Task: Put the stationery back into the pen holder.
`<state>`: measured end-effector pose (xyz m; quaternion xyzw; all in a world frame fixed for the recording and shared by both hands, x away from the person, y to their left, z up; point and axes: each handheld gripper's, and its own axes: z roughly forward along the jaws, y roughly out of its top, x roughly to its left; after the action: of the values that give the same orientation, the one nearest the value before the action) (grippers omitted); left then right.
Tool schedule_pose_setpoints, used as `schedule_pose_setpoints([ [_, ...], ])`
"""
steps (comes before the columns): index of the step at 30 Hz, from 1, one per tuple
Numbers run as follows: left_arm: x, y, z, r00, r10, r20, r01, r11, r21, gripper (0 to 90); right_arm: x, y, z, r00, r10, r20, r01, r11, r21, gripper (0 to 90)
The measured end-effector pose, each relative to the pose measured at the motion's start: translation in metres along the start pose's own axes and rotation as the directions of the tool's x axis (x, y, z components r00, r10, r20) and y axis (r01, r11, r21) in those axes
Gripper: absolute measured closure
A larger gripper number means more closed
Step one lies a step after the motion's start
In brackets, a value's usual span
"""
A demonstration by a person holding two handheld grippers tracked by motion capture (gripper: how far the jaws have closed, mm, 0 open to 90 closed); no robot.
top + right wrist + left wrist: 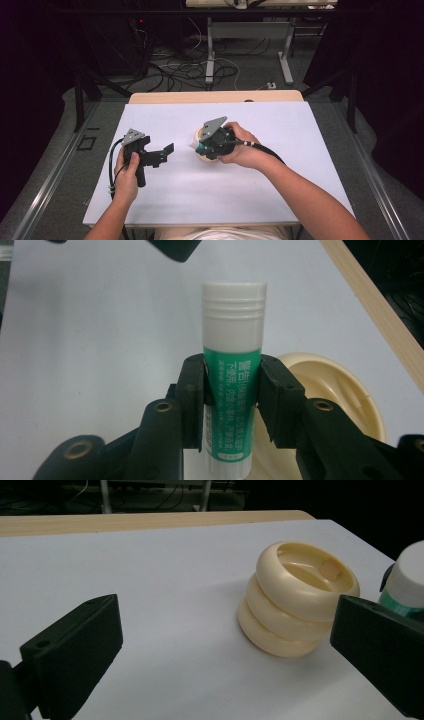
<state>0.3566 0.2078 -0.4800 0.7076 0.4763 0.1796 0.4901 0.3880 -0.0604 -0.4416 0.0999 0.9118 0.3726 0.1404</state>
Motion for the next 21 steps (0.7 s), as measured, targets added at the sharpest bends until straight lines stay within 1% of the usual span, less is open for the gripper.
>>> schedule_pose_setpoints([
  [4, 0.000, 0.000, 0.000, 1.0000, -0.001, 0.000, 0.001, 1.0000, 0.000, 0.3, -0.006, 0.001, -0.001, 0.9995, 0.027, 0.018, -0.027, 0.9993, -0.024, 65.6],
  [6, 0.000, 0.000, 0.000, 1.0000, -0.001, 0.000, 0.001, 1.0000, 0.000, 0.3, -0.008, 0.002, -0.001, 0.9984, 0.049, 0.028, -0.048, 0.9983, -0.034, 65.6],
  [12, 0.000, 0.000, 0.000, 1.0000, -0.001, 0.000, 0.001, 1.0000, 0.001, 0.3, -0.016, 0.002, -0.001, 0.9935, 0.099, 0.056, -0.097, 0.9944, -0.043, 65.6],
  [15, 0.000, 0.000, 0.000, 1.0000, 0.000, 0.000, 0.000, 1.0000, -0.001, 0.3, -0.021, 0.002, 0.000, 0.9895, 0.129, 0.066, -0.124, 0.9903, -0.062, 65.6],
  [17, 0.000, 0.000, 0.000, 1.0000, 0.000, 0.000, 0.000, 1.0000, -0.001, 0.3, -0.024, 0.002, -0.001, 0.9868, 0.149, 0.064, -0.144, 0.9866, -0.077, 65.6],
  [19, 0.000, 0.000, 0.000, 1.0000, -0.001, 0.000, 0.001, 1.0000, 0.000, 0.3, -0.027, 0.003, -0.001, 0.9836, 0.164, 0.076, -0.157, 0.9839, -0.086, 65.6],
  [21, 0.000, 0.000, 0.000, 1.0000, -0.005, 0.000, 0.005, 1.0000, 0.001, 0.3, -0.029, 0.003, -0.001, 0.9802, 0.181, 0.080, -0.172, 0.9792, -0.107, 65.6],
])
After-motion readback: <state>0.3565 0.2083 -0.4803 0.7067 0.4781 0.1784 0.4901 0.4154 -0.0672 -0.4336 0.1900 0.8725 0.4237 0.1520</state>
